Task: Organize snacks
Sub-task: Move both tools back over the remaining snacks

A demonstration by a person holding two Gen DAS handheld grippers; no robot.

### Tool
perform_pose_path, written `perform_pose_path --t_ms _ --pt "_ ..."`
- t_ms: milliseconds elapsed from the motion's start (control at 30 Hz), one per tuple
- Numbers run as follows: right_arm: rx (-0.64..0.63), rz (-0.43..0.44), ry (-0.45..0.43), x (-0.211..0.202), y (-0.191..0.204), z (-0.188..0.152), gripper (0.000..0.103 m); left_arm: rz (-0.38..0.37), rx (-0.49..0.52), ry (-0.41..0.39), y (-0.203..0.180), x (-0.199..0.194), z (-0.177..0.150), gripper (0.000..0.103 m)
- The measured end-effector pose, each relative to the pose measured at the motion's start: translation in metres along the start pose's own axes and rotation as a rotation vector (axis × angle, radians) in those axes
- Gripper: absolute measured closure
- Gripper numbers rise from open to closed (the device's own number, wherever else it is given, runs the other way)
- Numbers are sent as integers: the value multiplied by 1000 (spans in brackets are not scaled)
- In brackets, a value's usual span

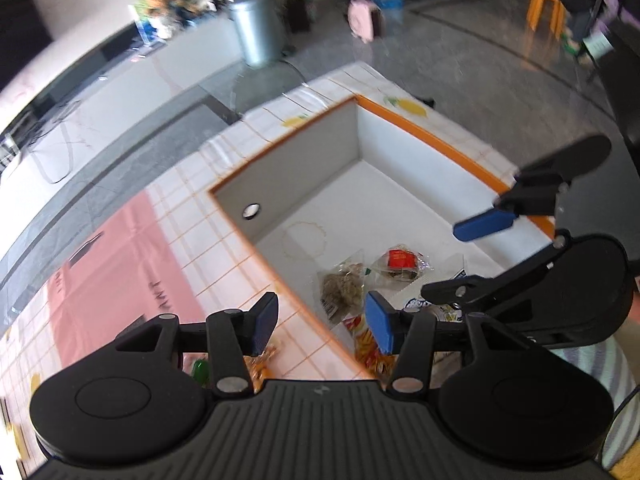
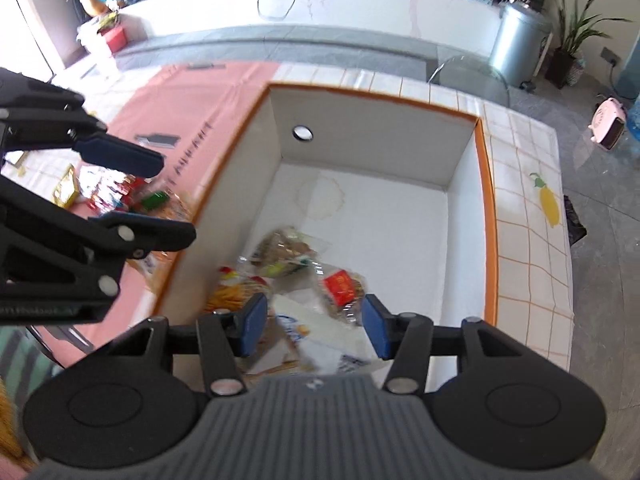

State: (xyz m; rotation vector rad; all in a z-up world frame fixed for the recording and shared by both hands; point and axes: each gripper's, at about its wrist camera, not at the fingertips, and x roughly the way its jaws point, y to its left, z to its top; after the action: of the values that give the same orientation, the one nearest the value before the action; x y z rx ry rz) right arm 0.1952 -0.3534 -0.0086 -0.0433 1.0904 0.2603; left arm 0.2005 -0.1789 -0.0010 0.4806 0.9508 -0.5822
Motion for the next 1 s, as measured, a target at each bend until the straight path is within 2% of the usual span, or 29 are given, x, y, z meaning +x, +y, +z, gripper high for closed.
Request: perform_pose_path --t_ms 167,467,867,1000 --pt "-8 -26 -69 -25 34 -13 52 35 -68 -54 12 -34 -27 43" --pt "-4 -31 -205 -59 96 -28 52 112 -257 -143 44 -83 -86 43" --pt "25 -50 -423 -61 178 -73 52 197 -445 -269 69 -112 -172 44" --pt "36 -42 -484 -58 197 -82 52 218 -503 -278 80 -113 -197 44"
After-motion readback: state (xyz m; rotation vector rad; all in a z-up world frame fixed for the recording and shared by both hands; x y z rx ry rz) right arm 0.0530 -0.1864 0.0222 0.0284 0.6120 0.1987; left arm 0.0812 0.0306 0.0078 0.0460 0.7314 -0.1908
